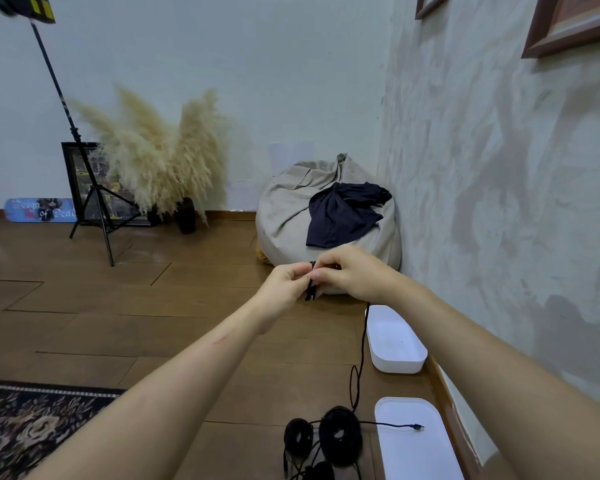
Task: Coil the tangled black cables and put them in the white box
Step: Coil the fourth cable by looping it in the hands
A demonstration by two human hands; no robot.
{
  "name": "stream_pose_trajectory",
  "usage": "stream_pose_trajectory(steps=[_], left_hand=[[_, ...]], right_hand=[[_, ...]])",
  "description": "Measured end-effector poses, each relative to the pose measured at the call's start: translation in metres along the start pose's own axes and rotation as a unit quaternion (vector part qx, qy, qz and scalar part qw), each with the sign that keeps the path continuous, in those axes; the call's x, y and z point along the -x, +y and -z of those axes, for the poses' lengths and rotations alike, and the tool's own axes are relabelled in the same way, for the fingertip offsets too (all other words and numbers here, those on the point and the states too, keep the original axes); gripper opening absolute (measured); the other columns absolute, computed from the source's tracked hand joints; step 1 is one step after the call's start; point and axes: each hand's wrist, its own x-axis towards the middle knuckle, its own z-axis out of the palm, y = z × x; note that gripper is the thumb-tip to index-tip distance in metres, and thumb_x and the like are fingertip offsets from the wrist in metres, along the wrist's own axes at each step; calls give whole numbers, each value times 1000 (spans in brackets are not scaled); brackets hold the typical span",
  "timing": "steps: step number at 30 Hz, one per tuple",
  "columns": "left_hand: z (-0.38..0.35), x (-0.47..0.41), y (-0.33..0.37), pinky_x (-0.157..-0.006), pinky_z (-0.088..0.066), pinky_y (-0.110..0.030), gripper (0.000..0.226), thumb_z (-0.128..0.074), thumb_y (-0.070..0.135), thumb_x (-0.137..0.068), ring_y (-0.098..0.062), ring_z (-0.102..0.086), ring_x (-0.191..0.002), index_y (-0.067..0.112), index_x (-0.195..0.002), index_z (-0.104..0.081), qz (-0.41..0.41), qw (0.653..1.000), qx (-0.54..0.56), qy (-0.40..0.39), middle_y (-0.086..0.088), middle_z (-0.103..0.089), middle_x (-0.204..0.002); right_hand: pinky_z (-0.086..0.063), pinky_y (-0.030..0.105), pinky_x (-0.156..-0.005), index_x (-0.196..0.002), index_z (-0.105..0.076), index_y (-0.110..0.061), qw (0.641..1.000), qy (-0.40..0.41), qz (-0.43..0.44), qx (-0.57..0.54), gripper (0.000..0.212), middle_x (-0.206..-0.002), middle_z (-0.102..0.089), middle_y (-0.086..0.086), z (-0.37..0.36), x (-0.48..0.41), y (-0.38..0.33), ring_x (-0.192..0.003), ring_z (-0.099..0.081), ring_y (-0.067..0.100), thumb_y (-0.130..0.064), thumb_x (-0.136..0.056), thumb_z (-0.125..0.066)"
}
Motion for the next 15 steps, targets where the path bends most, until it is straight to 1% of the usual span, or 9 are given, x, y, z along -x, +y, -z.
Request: stream_pose_trajectory(steps=[2,3,5,8,10,12,14,15], left_hand=[[1,2,2,-94,-53,-37,23,-55,23,-106,-16,-69,-95,10,-114,-73,10,1000,-3,-17,-22,-73,-110],[1,3,3,-95,-53,-36,23,-54,23,-107,-15,-69,-97,11,-115,-73,17,999,-2,-27,-21,-73,-113],[2,5,5,-101,-52,-38,23,-51,21,-108,-17,-68,-102,13,-114,-72,35,998,17,-48,-14,-75,-108],[5,7,5,-108,-46,-43,25,-46,19,-110,-24,-63,-112,12,-115,-70,55,995,53,-71,-3,-73,-101],[5,9,7,-107,-46,-39,27,-45,20,-111,-23,-63,-117,12,-121,-68,62,993,51,-85,1,-73,-101],[4,12,11,-105,-49,-33,29,-42,20,-111,-17,-64,-116,15,-122,-68,66,992,42,-96,3,-73,-101],[3,13,13,-103,-51,-29,30,-41,19,-111,-13,-65,-112,20,-118,-70,68,992,39,-98,3,-74,-104],[4,14,15,-102,-50,-28,30,-41,19,-111,-12,-65,-112,22,-115,-71,70,992,40,-96,2,-74,-105]], right_hand=[[-50,27,-72,-90,-76,-18,1000,2,1,-8,16,-79,-75,-3,0,1,2,-75,-67,6,-26,-98,-65],[-48,24,-69,-89,-76,-19,1000,4,3,-6,16,-77,-75,-3,1,2,2,-72,-65,4,-27,-98,-65],[-43,19,-62,-85,-76,-20,1000,12,9,6,16,-73,-72,-5,2,3,1,-67,-59,1,-27,-97,-66],[-39,15,-62,-79,-74,-25,1000,20,12,-9,18,-68,-69,-10,2,3,4,-65,-58,-1,-25,-96,-67],[-42,19,-64,-79,-74,-26,999,22,5,-24,17,-72,-71,-6,3,3,7,-68,-60,1,-26,-95,-69],[-45,23,-67,-83,-76,-20,999,13,2,-38,15,-75,-73,-1,4,4,8,-71,-62,4,-25,-95,-70],[-45,18,-66,-86,-78,-15,998,6,6,-63,14,-76,-74,1,5,5,8,-70,-63,4,-23,-95,-70],[-45,17,-66,-87,-78,-15,997,9,8,-72,14,-77,-75,1,5,4,9,-70,-63,3,-23,-95,-70]])
